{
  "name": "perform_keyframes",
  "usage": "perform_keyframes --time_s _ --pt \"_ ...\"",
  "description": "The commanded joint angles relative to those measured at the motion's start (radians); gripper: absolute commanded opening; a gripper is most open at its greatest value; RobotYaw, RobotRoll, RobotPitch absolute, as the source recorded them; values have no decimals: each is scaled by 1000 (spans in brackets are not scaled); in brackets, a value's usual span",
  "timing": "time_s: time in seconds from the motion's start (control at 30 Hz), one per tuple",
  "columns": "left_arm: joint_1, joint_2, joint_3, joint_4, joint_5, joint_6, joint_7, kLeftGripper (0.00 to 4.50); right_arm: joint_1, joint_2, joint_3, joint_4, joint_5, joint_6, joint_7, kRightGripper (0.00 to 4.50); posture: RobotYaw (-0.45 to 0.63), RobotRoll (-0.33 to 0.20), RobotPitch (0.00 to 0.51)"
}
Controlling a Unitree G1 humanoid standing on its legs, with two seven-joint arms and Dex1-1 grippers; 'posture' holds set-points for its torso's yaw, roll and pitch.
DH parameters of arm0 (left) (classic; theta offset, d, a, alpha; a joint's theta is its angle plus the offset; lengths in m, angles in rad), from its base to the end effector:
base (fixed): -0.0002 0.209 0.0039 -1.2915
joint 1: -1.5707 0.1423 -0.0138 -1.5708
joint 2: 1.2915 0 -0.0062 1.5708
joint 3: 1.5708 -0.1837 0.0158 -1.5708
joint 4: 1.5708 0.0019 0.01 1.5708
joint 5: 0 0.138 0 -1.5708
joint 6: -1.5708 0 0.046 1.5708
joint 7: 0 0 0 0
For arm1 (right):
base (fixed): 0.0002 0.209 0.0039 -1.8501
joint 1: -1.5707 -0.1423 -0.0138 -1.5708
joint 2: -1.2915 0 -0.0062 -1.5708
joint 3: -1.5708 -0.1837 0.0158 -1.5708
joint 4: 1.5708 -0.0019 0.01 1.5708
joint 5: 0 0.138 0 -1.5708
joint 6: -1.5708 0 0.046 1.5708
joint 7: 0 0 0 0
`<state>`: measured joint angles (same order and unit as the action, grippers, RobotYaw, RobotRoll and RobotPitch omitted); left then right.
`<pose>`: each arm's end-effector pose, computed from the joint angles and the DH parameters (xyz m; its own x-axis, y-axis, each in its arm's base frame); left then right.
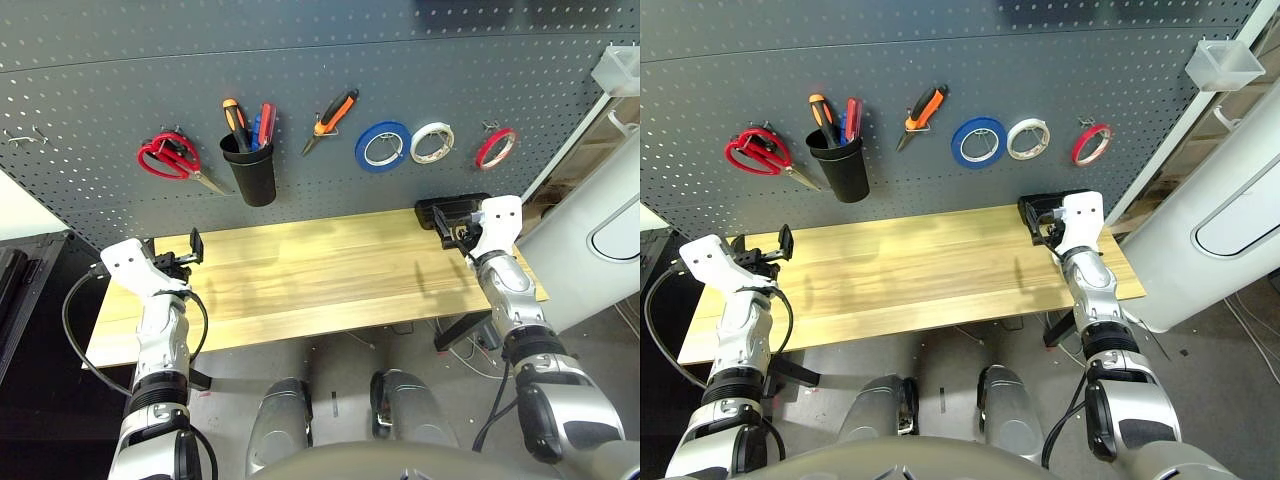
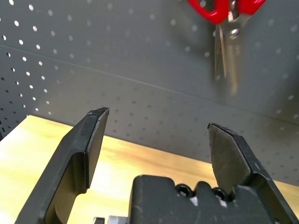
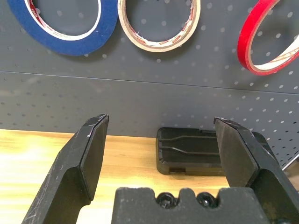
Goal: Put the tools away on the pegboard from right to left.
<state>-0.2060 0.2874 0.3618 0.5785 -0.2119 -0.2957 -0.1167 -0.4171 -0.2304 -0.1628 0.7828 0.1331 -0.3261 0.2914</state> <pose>0.2179 0.2774 0.0228 0.9537 0.3003 0.0174 -0.3003 0.9538 -0.0050 0.2678 -0.2202 0.0256 0.9931 0.1155 -0.0215 -0.1162 0.9925 -0.0368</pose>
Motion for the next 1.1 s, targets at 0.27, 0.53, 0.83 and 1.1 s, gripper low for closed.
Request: perform_keyframes --time_s 0.27,0.53,0.83,1.1 --pt "15 -10 -12 -47 6 26 9 4462 -11 -10 -4 23 -4 -15 5 4500 14 0 25" --pt "15 -3 -14 -57 6 39 9 4462 3 -9 -5 18 -4 -19 1 4500 7 0 24" --pt "26 -7 -22 -91 7 56 5 4462 3 -17 -6 27 -3 -24 6 4500 12 0 19" --pt "17 6 -16 -93 3 70 -4 4462 -8 -11 -6 30 -4 -27 -3 4500 9 0 21"
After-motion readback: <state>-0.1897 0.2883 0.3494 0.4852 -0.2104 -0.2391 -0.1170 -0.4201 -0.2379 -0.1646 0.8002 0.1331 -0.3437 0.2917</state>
